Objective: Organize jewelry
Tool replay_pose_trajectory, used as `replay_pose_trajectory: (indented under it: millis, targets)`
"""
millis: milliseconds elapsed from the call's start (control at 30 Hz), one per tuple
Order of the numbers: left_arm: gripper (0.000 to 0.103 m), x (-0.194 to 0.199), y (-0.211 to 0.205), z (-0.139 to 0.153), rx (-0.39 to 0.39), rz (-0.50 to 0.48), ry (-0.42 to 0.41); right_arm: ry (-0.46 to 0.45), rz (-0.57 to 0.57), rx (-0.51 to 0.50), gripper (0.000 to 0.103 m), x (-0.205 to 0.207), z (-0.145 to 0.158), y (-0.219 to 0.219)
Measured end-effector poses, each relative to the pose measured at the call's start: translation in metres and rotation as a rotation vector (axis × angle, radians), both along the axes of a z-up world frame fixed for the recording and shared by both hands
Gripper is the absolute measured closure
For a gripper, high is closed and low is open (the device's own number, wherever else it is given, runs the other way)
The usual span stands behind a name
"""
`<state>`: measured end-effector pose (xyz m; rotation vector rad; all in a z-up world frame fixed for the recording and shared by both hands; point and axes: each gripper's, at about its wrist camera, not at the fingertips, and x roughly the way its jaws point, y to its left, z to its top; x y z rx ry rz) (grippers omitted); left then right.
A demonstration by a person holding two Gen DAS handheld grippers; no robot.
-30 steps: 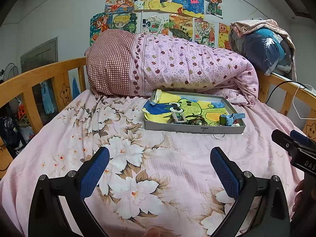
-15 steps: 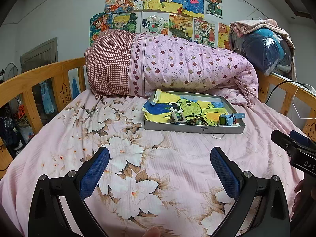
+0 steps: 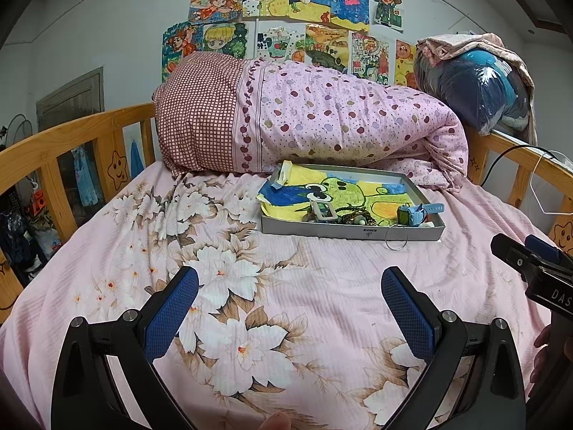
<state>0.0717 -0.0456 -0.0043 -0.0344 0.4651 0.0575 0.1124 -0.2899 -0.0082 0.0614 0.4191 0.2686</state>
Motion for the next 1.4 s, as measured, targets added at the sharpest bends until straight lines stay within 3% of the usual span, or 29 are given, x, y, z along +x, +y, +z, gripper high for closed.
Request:
replay_pose_trajectory:
  millis: [1400]
  targets:
    - [0.003, -0.0085, -0.0005, 0.0013, 0.001, -0.001, -0.029, 0.005, 0.002, 0.001, 0.0, 0.0009, 0.0011, -0.0015]
